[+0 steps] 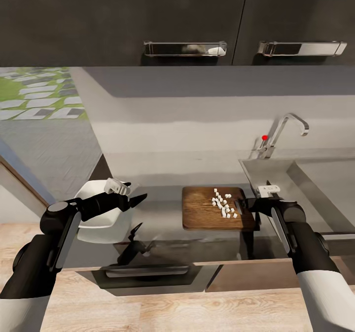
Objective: In the kitchen, take the Vidalia onion out of the sink, dice it on the chopping board with the paring knife, put the diced onion into the bowl on the countertop, then place both the paring knife and the chopping board into the sink.
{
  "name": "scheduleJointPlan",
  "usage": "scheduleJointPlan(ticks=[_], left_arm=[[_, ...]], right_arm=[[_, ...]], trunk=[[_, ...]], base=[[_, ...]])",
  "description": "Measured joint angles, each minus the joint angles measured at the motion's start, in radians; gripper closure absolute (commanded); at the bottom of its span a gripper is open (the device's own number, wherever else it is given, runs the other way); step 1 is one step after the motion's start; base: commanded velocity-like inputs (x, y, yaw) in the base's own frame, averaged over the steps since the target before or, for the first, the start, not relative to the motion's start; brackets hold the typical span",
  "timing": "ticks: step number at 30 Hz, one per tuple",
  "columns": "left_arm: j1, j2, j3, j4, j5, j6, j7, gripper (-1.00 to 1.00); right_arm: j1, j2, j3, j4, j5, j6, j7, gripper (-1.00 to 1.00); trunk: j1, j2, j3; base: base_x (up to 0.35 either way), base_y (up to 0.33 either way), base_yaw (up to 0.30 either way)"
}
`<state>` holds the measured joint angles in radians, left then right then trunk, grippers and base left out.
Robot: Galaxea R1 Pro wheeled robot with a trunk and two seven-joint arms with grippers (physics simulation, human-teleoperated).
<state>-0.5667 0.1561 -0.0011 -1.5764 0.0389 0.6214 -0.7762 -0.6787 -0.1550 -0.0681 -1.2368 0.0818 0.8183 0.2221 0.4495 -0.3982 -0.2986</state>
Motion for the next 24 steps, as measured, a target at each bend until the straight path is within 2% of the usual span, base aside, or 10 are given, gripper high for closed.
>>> scheduleJointPlan(ticks=[24], left_arm=[[0.000,0.000,0.001,0.000,0.000,0.000,0.000,-1.00]], right_arm=[[0.000,0.003,0.000,0.000,0.000,0.000,0.000,-1.00]], trunk=[[0.000,0.000,-0.017]], base=[[0.000,0.000,0.000]])
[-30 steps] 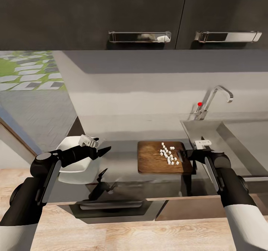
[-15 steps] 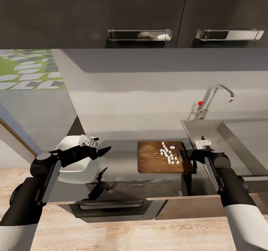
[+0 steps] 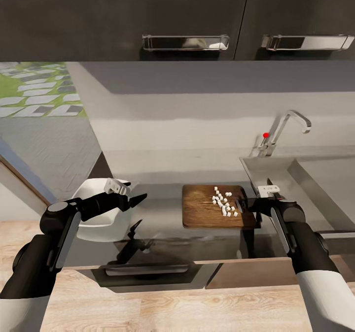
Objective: In the kitchen, take the Vidalia onion out of the sink, dice it on the chopping board with the paring knife, put the diced onion into the bowl on the countertop, then place both the paring knife and the chopping board into the sink.
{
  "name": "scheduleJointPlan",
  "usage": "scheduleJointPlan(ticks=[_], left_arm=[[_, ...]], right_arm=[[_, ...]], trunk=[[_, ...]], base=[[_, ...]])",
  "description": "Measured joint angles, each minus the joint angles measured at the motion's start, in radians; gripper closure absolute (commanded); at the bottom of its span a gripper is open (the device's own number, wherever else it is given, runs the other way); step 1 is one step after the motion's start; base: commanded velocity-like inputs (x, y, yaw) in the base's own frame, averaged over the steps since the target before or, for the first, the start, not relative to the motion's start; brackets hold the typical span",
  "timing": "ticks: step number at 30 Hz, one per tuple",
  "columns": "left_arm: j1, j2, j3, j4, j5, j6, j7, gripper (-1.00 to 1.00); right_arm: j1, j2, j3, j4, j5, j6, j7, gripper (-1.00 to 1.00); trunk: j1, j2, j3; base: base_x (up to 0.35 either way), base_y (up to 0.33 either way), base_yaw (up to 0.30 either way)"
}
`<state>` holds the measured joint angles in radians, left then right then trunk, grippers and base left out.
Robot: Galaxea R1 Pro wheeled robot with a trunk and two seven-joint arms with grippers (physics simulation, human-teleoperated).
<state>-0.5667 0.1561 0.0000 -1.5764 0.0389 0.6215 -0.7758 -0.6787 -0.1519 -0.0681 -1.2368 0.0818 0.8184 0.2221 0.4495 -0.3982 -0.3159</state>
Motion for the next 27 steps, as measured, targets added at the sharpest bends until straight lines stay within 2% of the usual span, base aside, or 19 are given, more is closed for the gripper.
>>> scheduleJointPlan(ticks=[27], left_arm=[[0.000,0.000,0.000,0.000,0.000,0.000,0.001,-1.00]], right_arm=[[0.000,0.001,0.000,0.000,0.000,0.001,0.000,-1.00]], trunk=[[0.000,0.000,-0.020]], base=[[0.000,0.000,0.000]])
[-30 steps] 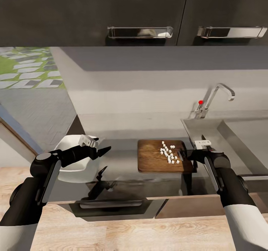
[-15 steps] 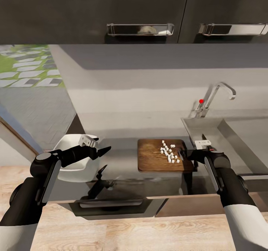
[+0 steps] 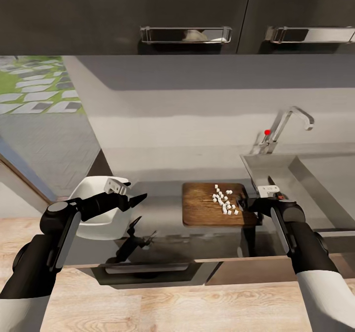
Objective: In the kitchen, take the Vidalia onion out of the sink, dice it on the chopping board with the paring knife, put the diced onion into the bowl on the countertop, then place both the paring knife and the chopping board into the sink.
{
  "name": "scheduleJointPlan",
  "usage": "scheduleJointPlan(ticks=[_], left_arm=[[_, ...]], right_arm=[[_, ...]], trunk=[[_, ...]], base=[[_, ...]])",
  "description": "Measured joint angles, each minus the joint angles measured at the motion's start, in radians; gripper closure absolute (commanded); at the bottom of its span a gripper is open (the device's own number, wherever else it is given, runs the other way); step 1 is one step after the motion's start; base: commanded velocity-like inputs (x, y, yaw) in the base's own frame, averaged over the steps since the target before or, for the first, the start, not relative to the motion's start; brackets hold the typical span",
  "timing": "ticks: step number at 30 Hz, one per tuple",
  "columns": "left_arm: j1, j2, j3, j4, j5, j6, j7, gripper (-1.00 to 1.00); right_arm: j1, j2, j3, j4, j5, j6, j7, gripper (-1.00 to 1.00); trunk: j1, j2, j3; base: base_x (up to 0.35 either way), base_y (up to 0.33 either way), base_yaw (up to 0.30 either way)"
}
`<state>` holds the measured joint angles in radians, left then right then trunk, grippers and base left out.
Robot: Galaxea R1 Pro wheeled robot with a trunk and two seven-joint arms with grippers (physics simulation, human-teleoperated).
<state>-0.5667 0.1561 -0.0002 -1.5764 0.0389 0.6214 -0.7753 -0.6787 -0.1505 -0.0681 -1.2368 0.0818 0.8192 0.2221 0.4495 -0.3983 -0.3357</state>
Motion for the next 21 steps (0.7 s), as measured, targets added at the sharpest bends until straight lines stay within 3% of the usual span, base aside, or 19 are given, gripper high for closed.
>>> scheduleJointPlan(ticks=[21], left_arm=[[0.000,0.000,0.000,0.000,0.000,0.000,0.000,-1.00]], right_arm=[[0.000,0.002,0.001,0.000,0.001,-0.001,-0.002,-1.00]], trunk=[[0.000,0.000,0.000]], base=[[0.000,0.000,0.000]])
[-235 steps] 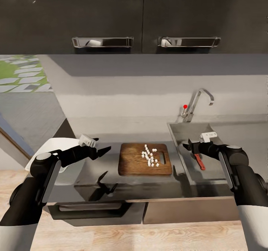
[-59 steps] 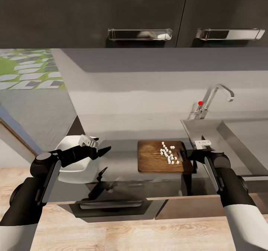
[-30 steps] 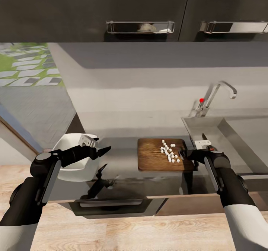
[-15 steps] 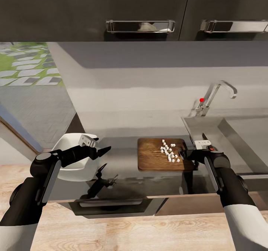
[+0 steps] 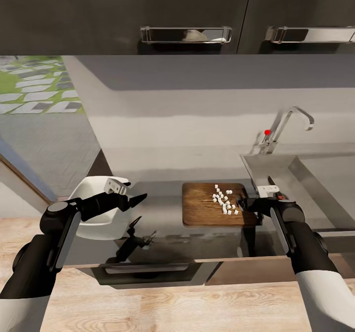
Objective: In the kitchen, take the Vidalia onion out of the sink, dice it on the chopping board with the paring knife, put the diced onion into the bowl on the countertop, then place both the paring knife and the chopping board into the sink.
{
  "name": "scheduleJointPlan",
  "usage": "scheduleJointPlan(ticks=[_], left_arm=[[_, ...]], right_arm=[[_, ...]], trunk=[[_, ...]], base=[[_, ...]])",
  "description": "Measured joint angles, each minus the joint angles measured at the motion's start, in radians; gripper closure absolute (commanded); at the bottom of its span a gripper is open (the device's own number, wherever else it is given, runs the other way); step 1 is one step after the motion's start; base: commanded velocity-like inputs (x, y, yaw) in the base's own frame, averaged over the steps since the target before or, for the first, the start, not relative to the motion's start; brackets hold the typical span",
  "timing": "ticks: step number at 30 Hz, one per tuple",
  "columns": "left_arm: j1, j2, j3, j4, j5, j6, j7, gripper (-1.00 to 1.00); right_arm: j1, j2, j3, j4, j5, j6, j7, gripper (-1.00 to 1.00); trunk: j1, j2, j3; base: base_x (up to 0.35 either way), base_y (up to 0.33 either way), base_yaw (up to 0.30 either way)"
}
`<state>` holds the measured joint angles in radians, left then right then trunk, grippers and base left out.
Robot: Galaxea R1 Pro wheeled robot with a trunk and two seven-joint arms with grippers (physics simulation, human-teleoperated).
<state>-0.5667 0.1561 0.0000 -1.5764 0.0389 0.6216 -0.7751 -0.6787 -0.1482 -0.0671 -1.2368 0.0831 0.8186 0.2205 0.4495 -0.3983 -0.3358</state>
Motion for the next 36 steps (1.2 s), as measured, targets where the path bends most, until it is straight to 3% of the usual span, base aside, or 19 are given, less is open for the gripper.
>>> scheduleJointPlan(ticks=[8,9,12,14,36], left_arm=[[0.000,0.000,0.000,0.000,0.000,0.000,0.000,-1.00],[0.000,0.000,0.000,0.000,0.000,0.000,0.000,-1.00],[0.000,0.000,0.000,0.000,0.000,0.000,0.000,-1.00],[0.000,0.000,0.000,0.000,0.000,0.000,0.000,-1.00],[0.000,0.000,0.000,0.000,0.000,0.000,0.000,-1.00]], right_arm=[[0.000,0.011,0.001,0.000,0.000,0.000,0.000,-1.00],[0.001,0.011,0.001,0.000,0.001,0.000,-0.001,1.00],[0.001,0.012,0.001,0.000,-0.005,0.000,-0.001,1.00],[0.000,0.011,0.000,0.000,0.015,-0.002,-0.001,1.00],[0.000,0.012,0.001,0.000,0.003,-0.001,0.000,1.00]], trunk=[[0.000,0.000,0.000],[0.000,0.000,0.000],[0.000,0.000,0.000],[0.000,0.000,0.000],[0.000,0.000,0.011]], base=[[0.000,0.000,0.000],[0.000,0.000,0.000],[0.000,0.000,0.000],[0.000,0.000,0.000],[0.000,0.000,0.000]])
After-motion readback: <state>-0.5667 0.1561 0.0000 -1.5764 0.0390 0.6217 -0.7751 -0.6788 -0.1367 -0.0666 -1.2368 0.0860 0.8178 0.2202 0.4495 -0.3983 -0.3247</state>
